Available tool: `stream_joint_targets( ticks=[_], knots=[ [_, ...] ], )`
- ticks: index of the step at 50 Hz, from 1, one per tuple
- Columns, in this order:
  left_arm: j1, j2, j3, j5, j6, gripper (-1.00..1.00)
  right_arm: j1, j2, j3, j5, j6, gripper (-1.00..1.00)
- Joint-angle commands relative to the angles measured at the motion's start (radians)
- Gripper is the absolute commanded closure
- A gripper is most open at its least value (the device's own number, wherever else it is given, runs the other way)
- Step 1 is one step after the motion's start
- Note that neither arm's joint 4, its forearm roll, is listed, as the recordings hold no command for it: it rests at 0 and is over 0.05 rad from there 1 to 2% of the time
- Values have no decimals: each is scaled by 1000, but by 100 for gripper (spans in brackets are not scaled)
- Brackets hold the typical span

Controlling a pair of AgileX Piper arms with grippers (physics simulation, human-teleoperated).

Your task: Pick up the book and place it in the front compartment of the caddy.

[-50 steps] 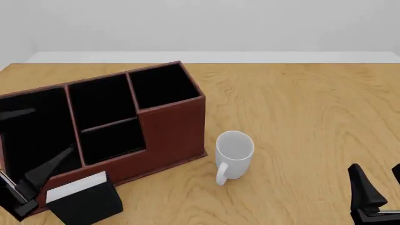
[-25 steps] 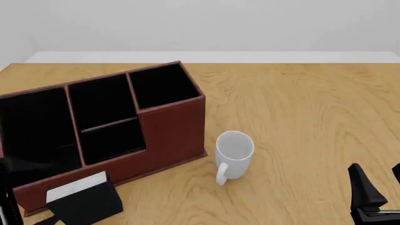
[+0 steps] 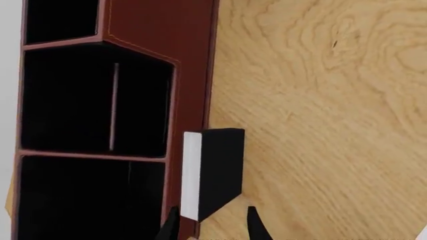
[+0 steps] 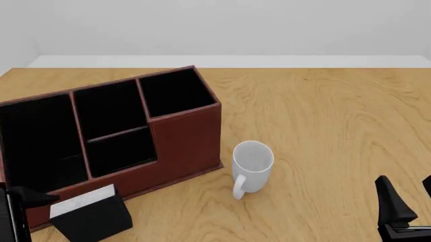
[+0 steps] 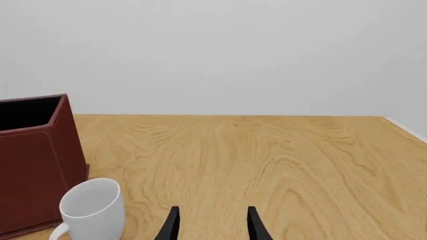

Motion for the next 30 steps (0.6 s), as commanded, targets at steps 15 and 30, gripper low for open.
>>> stream_joint_targets(
  ticks=[15, 30],
  knots=[
    [33, 91, 7, -75, 25, -100, 0, 0, 0, 0, 0, -100],
    [40, 137, 38, -144, 7, -100, 0, 0, 0, 0, 0, -100]
  ],
)
